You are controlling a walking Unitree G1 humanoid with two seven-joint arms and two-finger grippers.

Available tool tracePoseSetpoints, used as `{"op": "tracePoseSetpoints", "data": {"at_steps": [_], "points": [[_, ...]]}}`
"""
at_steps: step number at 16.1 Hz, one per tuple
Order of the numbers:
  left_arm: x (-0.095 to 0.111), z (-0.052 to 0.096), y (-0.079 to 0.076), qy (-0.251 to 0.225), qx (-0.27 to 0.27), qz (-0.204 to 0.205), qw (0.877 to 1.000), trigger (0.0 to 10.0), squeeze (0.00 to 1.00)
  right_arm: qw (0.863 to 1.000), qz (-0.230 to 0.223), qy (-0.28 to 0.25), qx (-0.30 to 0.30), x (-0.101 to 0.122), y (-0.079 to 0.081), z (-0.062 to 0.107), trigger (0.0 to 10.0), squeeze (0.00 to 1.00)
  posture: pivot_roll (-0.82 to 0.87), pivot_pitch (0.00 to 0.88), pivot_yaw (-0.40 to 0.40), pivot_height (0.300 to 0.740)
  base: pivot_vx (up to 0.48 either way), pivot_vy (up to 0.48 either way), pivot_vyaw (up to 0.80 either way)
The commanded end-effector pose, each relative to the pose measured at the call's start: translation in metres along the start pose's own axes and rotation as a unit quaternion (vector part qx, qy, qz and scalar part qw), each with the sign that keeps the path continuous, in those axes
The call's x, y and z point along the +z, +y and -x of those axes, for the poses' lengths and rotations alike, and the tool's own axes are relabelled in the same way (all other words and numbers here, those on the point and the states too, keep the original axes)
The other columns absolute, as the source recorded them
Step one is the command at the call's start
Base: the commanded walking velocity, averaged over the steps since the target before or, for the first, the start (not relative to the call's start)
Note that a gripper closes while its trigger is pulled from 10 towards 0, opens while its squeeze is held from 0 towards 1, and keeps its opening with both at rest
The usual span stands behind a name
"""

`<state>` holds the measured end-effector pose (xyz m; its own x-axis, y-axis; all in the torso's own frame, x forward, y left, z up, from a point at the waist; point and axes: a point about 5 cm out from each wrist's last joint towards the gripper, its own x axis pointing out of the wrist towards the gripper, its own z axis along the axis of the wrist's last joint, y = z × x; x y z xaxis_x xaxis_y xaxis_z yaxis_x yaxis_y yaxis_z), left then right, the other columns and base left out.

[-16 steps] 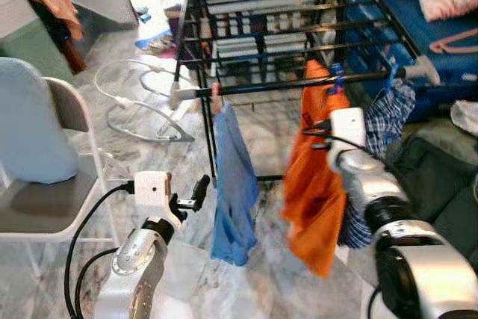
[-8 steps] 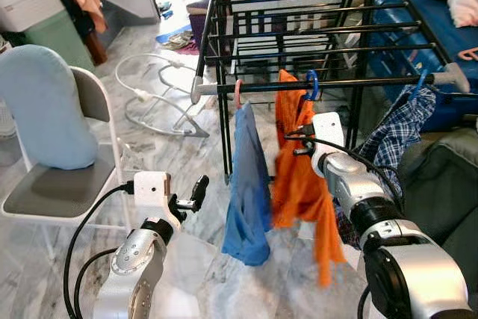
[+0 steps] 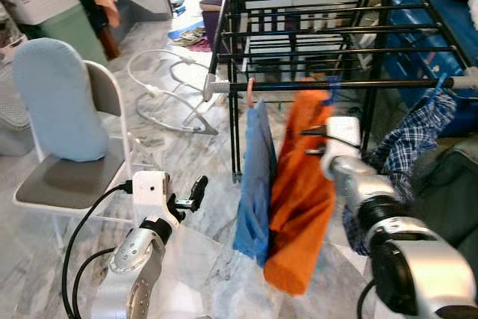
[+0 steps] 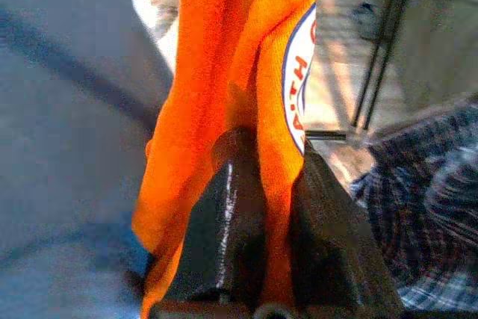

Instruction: Hang hanger

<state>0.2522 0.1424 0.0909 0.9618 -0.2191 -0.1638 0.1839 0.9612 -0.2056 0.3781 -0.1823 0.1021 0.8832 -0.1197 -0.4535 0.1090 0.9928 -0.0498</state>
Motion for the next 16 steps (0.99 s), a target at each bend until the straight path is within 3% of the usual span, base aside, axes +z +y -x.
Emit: {"op": "tracePoseSetpoints", "data": {"at_steps": [1,3,7,8,9,16], "points": [[0.001,0.000,0.004,0.005,0.004,-0.004,1.000,10.0,0.00,1.000,-0.010,-0.014,-0.008,0.010,0.000,0.000,10.0,0.00,-0.08,0.000,0.121,0.740,0.000,0.000,0.00],[0.001,-0.001,0.004,0.006,0.003,-0.004,1.000,10.0,0.00,0.999,-0.015,-0.019,-0.024,0.012,-0.008,0.000,10.0,0.00,-0.09,0.000,0.123,0.740,0.000,0.000,0.00],[0.001,-0.002,0.003,0.008,0.000,-0.004,1.000,10.0,0.00,1.000,-0.023,-0.009,-0.018,0.008,-0.006,0.000,10.0,0.00,-0.09,0.000,0.124,0.740,0.000,0.000,0.00],[0.001,-0.003,0.003,0.010,0.001,-0.004,1.000,10.0,0.00,0.999,-0.032,-0.002,-0.007,0.005,-0.004,0.000,10.0,0.13,-0.09,0.000,0.122,0.740,0.000,0.000,0.00],[0.001,-0.003,0.003,0.010,0.001,-0.004,1.000,10.0,0.00,0.999,-0.033,-0.002,-0.005,0.005,-0.003,0.000,10.0,1.00,-0.09,0.000,0.122,0.740,0.000,0.000,0.00],[0.000,-0.003,0.003,0.014,0.004,-0.005,1.000,10.0,0.00,0.998,0.007,-0.063,-0.020,0.014,-0.008,0.002,10.0,1.00,-0.09,0.000,0.119,0.740,0.000,0.000,0.00]]}}
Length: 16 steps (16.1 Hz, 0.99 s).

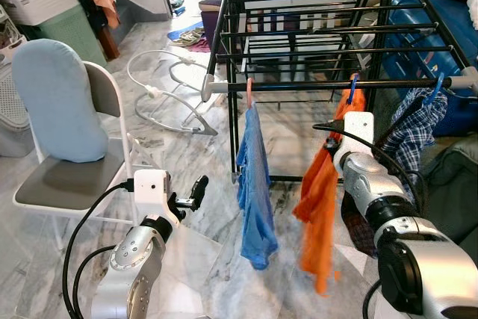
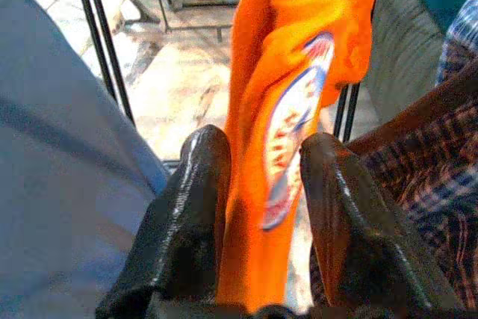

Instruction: Hang hanger

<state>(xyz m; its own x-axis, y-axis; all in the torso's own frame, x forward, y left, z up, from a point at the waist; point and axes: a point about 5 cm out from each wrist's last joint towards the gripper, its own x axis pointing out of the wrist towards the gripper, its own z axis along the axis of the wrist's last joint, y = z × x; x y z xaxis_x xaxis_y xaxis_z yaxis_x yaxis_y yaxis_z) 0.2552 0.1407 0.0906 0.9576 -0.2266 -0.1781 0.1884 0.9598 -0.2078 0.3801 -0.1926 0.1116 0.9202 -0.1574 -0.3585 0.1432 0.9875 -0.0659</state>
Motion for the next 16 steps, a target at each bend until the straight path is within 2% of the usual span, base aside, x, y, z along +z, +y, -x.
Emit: {"op": "tracePoseSetpoints", "data": {"at_steps": [1,8,12,16], "points": [[-0.001,0.000,0.003,0.007,0.006,-0.007,1.000,10.0,0.00,1.000,0.008,-0.021,0.000,0.005,0.001,0.001,10.0,1.00,-0.09,0.000,0.119,0.740,0.000,0.000,0.00],[0.000,-0.002,0.001,0.005,0.009,-0.013,1.000,10.0,0.00,0.996,0.046,-0.075,-0.017,0.010,-0.006,0.008,10.0,1.00,-0.09,0.000,0.107,0.740,0.000,0.000,0.00],[0.000,-0.001,0.001,0.000,0.018,-0.016,1.000,10.0,0.00,0.991,0.058,-0.118,-0.015,0.007,-0.007,0.022,10.0,1.00,-0.09,0.000,0.103,0.740,0.000,0.000,0.00],[0.003,-0.002,0.002,-0.006,0.026,-0.019,0.999,10.0,0.00,0.988,0.056,-0.141,-0.017,-0.001,-0.016,0.041,10.0,1.00,-0.11,0.017,0.113,0.740,0.000,0.000,0.00]]}}
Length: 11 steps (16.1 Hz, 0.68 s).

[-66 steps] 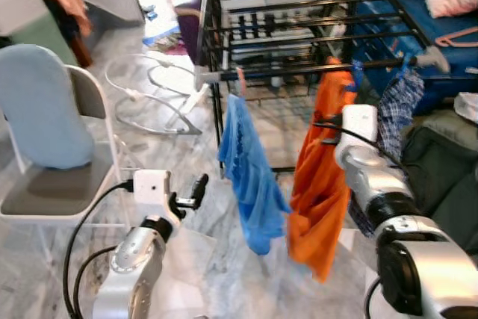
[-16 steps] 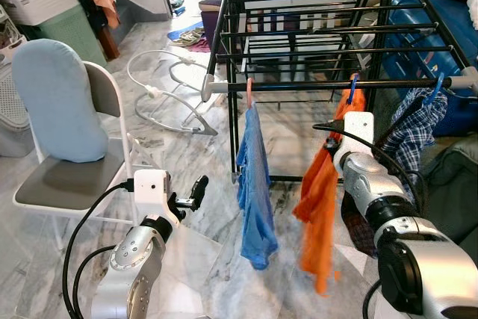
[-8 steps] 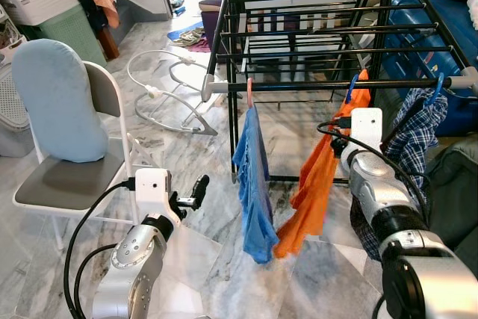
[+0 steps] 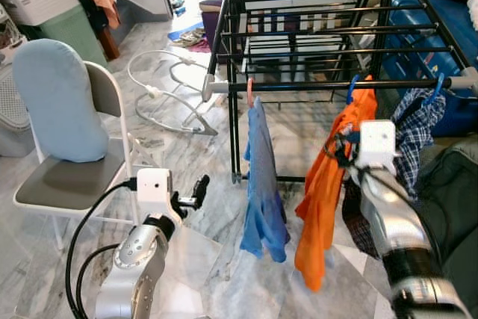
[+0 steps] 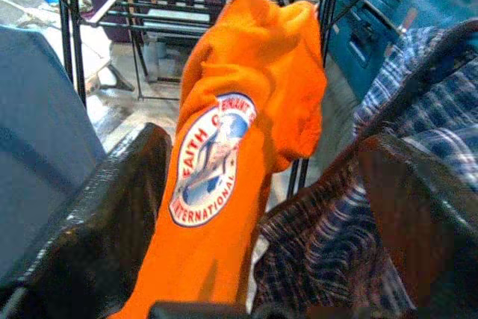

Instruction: Hang hanger

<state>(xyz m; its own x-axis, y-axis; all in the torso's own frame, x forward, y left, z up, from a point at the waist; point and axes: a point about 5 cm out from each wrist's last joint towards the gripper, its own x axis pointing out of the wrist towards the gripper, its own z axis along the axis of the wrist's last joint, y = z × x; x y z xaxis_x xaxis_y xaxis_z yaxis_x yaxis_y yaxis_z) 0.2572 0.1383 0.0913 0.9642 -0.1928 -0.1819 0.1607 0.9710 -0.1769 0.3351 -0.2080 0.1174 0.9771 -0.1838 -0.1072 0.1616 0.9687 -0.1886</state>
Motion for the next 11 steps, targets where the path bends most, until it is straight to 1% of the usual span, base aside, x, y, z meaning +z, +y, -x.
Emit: {"op": "tracePoseSetpoints", "data": {"at_steps": [1,4,6,7,9,10,11], "points": [[0.004,0.000,0.005,-0.007,0.011,-0.008,1.000,10.0,0.00,1.000,-0.005,-0.024,0.012,0.011,0.002,0.005,10.0,1.00,-0.11,0.025,0.119,0.740,0.000,0.000,0.00],[0.009,0.001,0.001,-0.018,-0.001,-0.015,1.000,10.0,0.00,0.999,-0.009,-0.036,0.010,0.006,-0.010,0.031,10.0,1.00,-0.12,0.042,0.133,0.740,0.000,0.000,0.00],[0.011,-0.001,0.002,-0.019,0.002,-0.017,1.000,10.0,0.00,0.999,-0.012,-0.039,0.007,0.005,-0.011,0.040,10.0,1.00,-0.13,0.055,0.134,0.740,0.000,0.000,0.00],[0.013,-0.003,0.005,-0.018,0.015,-0.018,1.000,10.0,0.00,0.999,-0.022,-0.040,0.007,0.006,-0.011,0.046,10.0,1.00,-0.13,0.057,0.134,0.740,0.000,0.000,0.00],[0.014,-0.003,0.006,-0.020,0.018,-0.017,0.999,10.0,0.00,0.999,-0.032,-0.039,0.019,0.008,-0.009,0.051,10.0,1.00,-0.13,0.058,0.132,0.740,0.000,0.000,0.00],[0.014,-0.001,0.006,-0.019,0.021,-0.012,1.000,10.0,0.00,0.999,-0.030,-0.034,0.024,0.009,-0.007,0.052,10.0,1.00,-0.13,0.063,0.126,0.740,0.000,0.000,0.00],[0.013,0.000,0.005,-0.019,0.021,-0.011,1.000,10.0,0.00,0.999,-0.026,-0.028,0.024,0.009,-0.007,0.053,10.0,0.20,-0.12,0.066,0.118,0.740,0.000,0.000,0.00]]}}
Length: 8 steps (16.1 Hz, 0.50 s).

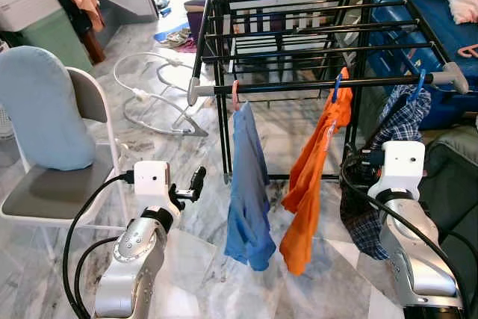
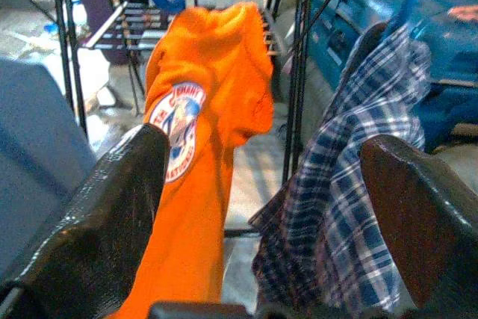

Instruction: Hang hanger

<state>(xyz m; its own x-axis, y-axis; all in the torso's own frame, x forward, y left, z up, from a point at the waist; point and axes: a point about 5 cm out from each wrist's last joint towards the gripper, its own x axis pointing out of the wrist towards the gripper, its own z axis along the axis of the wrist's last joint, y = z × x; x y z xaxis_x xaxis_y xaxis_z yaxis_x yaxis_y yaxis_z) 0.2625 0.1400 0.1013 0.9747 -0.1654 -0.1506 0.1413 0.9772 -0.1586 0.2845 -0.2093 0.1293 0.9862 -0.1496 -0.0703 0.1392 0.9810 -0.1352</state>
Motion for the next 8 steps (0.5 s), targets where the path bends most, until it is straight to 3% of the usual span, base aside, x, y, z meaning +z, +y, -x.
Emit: {"op": "tracePoseSetpoints", "data": {"at_steps": [1,5,8], "points": [[0.001,0.004,0.004,0.000,0.013,-0.006,1.000,10.0,0.00,1.000,-0.007,0.005,0.021,0.004,0.007,0.000,10.0,0.00,-0.12,0.066,0.111,0.740,0.000,0.000,0.00],[-0.001,0.005,0.002,0.001,0.017,-0.008,1.000,10.0,0.00,0.998,0.002,0.008,0.055,0.009,0.019,-0.003,10.0,0.00,-0.12,0.064,0.093,0.740,0.000,0.000,0.00],[0.000,0.005,0.002,-0.002,0.022,-0.008,1.000,10.0,0.00,0.996,-0.030,0.017,0.082,0.010,0.027,-0.002,10.0,0.00,-0.11,0.061,0.081,0.740,0.000,0.000,0.00]]}}
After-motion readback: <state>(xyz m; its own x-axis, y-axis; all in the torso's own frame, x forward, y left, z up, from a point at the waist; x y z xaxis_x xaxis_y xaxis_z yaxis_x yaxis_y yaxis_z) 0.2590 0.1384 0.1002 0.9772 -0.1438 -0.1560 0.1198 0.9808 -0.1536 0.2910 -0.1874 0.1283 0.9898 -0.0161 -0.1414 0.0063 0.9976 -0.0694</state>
